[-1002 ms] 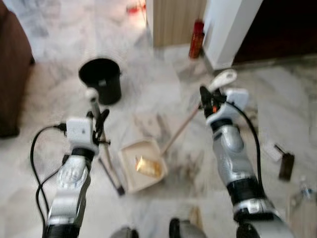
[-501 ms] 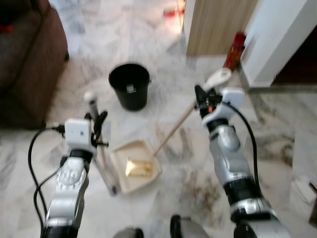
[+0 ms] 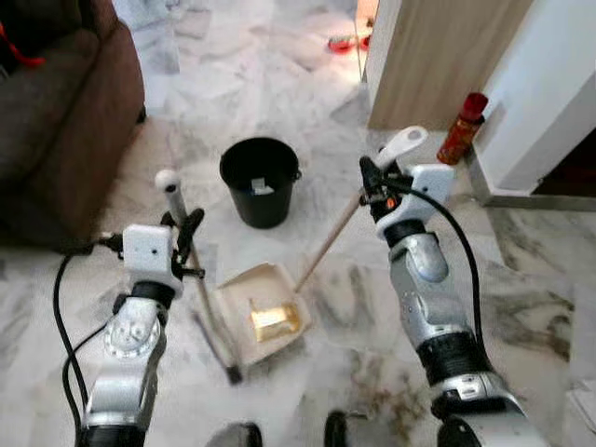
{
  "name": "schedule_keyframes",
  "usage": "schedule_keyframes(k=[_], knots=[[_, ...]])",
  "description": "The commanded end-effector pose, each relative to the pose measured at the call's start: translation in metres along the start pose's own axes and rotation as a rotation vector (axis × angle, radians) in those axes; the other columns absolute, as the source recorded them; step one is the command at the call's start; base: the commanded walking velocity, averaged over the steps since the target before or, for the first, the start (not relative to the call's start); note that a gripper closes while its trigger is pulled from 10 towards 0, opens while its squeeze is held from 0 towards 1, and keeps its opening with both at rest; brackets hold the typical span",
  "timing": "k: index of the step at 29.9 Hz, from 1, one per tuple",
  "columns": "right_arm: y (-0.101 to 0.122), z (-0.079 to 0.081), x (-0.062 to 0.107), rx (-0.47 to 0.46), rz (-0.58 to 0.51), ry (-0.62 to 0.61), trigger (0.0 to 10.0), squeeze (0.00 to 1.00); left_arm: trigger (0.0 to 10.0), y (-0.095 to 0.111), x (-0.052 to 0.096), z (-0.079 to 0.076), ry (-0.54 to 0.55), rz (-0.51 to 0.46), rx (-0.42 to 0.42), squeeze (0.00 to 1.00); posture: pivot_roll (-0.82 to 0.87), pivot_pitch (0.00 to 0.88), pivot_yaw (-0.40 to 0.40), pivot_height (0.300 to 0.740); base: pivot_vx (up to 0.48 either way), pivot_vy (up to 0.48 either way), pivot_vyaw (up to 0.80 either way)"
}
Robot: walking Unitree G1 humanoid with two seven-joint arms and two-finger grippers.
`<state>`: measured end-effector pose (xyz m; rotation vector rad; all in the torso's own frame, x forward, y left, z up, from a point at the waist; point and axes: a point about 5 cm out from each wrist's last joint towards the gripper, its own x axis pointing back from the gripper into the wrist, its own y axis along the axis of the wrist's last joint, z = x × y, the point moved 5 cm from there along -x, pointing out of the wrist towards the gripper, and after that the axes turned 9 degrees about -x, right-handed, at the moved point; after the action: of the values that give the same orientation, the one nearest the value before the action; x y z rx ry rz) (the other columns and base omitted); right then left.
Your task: Sweep floor
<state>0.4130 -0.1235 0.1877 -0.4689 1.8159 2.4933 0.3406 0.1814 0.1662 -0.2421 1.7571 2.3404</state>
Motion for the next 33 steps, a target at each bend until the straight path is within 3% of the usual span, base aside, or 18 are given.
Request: schedule_keyframes(k=[1,14,21,33], knots=[[0.019,0.007,-0.006,0.008,-0.067,0.027,10.0,0.0,10.0,0.01,-0.002,0.004,0.007,-0.04,-0.011,0.0,0.0,0.211,-0.019,0.74,0.382,0.0,0.0],[0.018,0.01,-0.007,0.002,-0.055,0.03,10.0,0.0,10.0,0.009,-0.002,0.004,0.009,-0.035,-0.009,0.0,0.0,0.227,-0.019,0.74,0.383,0.0,0.0],[0.029,0.01,-0.011,0.003,-0.086,0.022,10.0,0.0,10.0,0.008,-0.002,0.004,0.005,-0.035,-0.005,0.0,0.0,0.231,-0.018,0.74,0.377,0.0,0.0],[0.047,0.008,-0.015,0.027,-0.139,-0.008,10.0,0.0,10.0,0.009,-0.001,0.002,0.0,-0.038,-0.001,0.0,0.0,0.233,-0.02,0.74,0.089,0.0,0.0]])
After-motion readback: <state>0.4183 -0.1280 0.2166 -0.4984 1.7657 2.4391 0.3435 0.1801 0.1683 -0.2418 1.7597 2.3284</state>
